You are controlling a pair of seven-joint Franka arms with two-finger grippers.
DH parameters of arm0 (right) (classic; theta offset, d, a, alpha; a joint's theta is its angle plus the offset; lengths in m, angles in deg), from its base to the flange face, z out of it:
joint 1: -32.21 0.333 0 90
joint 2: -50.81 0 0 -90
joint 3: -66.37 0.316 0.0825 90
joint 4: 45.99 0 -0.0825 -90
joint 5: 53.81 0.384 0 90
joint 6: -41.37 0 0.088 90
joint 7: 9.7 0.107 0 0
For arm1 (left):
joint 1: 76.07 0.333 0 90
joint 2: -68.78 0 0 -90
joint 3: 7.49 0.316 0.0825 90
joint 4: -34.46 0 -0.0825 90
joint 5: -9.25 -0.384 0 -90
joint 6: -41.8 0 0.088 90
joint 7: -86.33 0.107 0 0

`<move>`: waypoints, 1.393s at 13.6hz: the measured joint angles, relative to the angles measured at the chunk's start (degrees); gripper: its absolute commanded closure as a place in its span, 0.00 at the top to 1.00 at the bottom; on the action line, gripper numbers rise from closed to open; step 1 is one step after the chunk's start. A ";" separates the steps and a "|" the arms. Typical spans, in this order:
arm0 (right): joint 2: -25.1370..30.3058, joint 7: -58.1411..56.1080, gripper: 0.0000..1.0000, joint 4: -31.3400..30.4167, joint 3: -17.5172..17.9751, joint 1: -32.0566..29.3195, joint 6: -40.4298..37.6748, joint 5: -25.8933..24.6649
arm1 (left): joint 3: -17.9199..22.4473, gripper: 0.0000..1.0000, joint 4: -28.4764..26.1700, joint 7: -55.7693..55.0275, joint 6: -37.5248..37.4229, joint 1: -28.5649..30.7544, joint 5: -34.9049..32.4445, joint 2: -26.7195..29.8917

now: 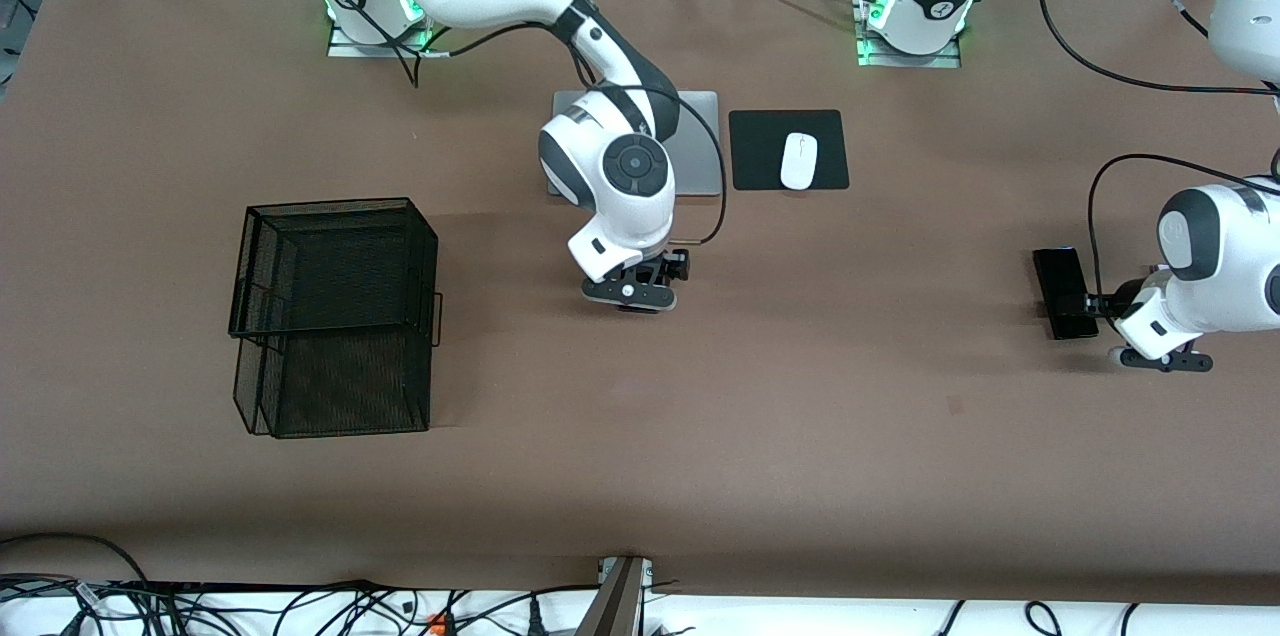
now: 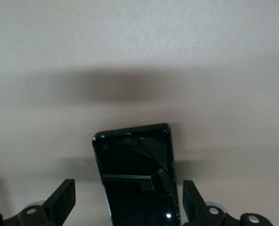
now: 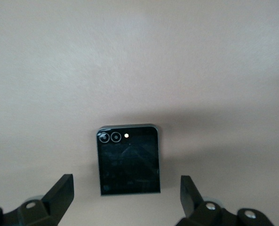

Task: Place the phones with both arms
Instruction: 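Lift the flip phone with the right gripper while the left gripper lifts the black phone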

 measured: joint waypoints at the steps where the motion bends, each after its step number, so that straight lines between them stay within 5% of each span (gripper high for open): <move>1: -1.02 0.00 1.00 -0.01 0.00 0.24 0.86 -0.25 | -0.03 1.00 -0.54 0.00 0.29 0.41 1.30 0.00; 6: -3.91 -0.01 1.00 -2.18 -0.03 1.27 7.36 -0.52 | -0.06 1.00 -2.58 -0.08 0.71 1.57 4.12 -0.54; 7: -4.03 -0.01 1.00 -2.33 -0.05 1.45 7.48 -0.57 | -0.06 0.84 -2.71 -0.08 1.02 1.81 4.12 -1.02; 8: -4.04 -0.01 1.00 -2.39 -0.05 1.65 7.49 -0.62 | -0.06 0.52 -2.73 -0.09 1.28 1.98 4.12 -1.47; 10: -4.05 -0.01 1.00 -2.46 -0.08 2.15 7.49 -0.67 | -0.09 0.28 -2.61 -0.93 1.24 2.23 4.14 -1.24; 16: -4.09 0.38 0.98 -3.00 -0.45 2.22 7.50 -0.67 | -2.04 0.28 -0.86 -3.35 -3.00 1.97 4.18 -0.16; 18: -4.09 0.87 0.25 -3.01 -0.78 1.97 7.59 -0.67 | -3.76 0.28 2.81 -4.62 -11.32 0.99 4.19 2.15; 19: -4.09 0.91 0.15 -3.01 -0.79 1.92 7.78 -0.67 | -4.86 0.28 5.24 -5.81 -16.35 0.38 4.20 3.38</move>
